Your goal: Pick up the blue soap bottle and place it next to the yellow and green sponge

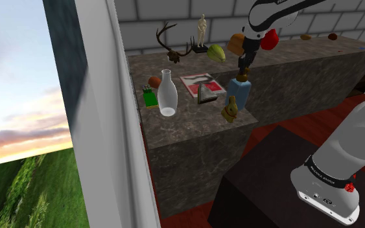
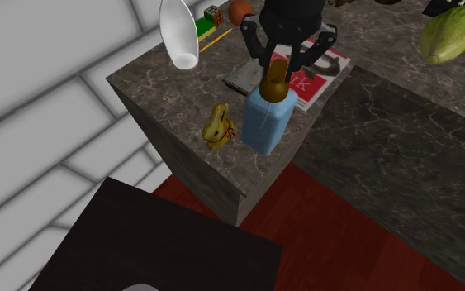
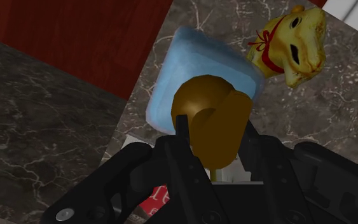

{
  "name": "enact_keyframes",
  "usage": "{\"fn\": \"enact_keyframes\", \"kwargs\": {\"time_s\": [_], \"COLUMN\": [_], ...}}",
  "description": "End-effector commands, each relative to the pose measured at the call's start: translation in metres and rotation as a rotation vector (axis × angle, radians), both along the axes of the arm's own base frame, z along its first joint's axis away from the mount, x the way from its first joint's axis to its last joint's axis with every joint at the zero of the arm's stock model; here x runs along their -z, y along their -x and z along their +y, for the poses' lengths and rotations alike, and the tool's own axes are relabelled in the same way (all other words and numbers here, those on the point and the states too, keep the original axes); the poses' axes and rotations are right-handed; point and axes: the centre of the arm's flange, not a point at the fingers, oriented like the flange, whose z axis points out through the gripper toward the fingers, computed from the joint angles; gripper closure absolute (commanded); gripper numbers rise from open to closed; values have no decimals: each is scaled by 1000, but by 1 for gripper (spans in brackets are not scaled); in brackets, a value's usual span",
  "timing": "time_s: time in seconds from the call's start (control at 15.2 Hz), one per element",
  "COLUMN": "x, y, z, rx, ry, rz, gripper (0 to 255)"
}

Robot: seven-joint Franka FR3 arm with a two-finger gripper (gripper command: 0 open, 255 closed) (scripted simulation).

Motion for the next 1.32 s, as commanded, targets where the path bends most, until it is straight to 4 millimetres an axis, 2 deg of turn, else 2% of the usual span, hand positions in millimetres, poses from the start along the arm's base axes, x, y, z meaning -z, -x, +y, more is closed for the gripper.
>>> {"fn": "enact_keyframes", "kwargs": {"time_s": [0.0,1.25], "x": [-10,-111], "y": [0,0], "z": [0,0], "rx": [0,0], "ry": [0,0], "rz": [0,0], "gripper": [255,255]}}
